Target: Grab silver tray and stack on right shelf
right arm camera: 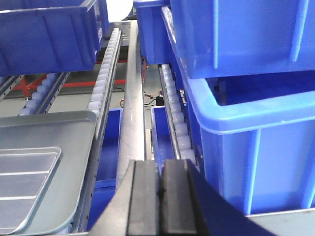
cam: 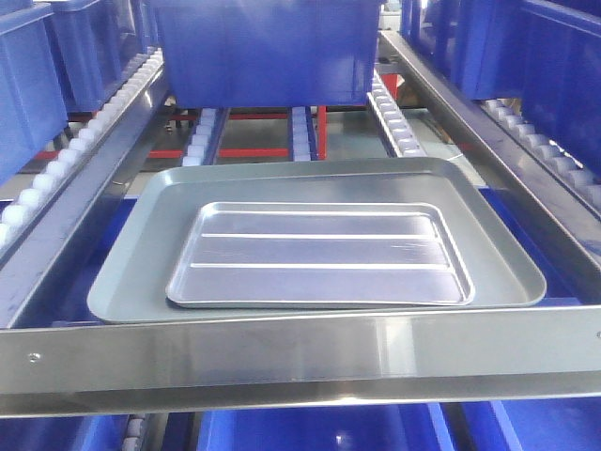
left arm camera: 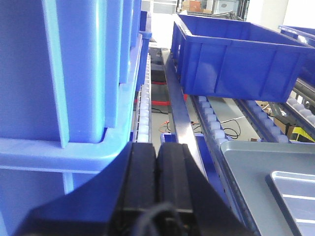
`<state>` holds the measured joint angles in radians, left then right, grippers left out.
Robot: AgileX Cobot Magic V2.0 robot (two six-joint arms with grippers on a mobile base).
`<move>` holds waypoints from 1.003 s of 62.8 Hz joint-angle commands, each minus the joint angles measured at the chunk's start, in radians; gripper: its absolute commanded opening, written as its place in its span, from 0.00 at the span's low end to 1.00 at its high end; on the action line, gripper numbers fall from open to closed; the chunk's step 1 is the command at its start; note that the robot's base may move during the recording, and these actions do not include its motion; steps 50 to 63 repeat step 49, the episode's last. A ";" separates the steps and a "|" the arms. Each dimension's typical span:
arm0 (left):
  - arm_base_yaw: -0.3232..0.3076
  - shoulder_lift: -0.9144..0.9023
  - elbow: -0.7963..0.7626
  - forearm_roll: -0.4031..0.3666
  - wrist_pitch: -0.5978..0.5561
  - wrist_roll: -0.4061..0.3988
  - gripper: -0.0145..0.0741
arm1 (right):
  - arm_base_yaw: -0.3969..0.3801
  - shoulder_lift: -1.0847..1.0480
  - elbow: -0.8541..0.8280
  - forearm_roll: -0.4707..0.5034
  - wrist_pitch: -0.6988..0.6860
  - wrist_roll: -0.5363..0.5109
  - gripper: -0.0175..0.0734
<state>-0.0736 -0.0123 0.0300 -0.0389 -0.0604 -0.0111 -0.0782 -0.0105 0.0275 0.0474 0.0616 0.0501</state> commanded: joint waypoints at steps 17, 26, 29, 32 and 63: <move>0.001 -0.012 0.018 0.003 -0.084 -0.006 0.05 | -0.006 -0.020 -0.018 0.002 -0.073 -0.012 0.25; 0.001 -0.012 0.018 0.003 -0.084 -0.006 0.05 | -0.006 -0.020 -0.018 0.002 -0.073 -0.012 0.25; 0.001 -0.012 0.018 0.003 -0.084 -0.006 0.05 | -0.006 -0.020 -0.018 0.002 -0.073 -0.012 0.25; 0.001 -0.012 0.018 0.003 -0.084 -0.006 0.05 | -0.006 -0.020 -0.018 0.002 -0.073 -0.012 0.25; 0.001 -0.012 0.018 0.003 -0.084 -0.006 0.05 | -0.006 -0.020 -0.018 0.002 -0.073 -0.012 0.25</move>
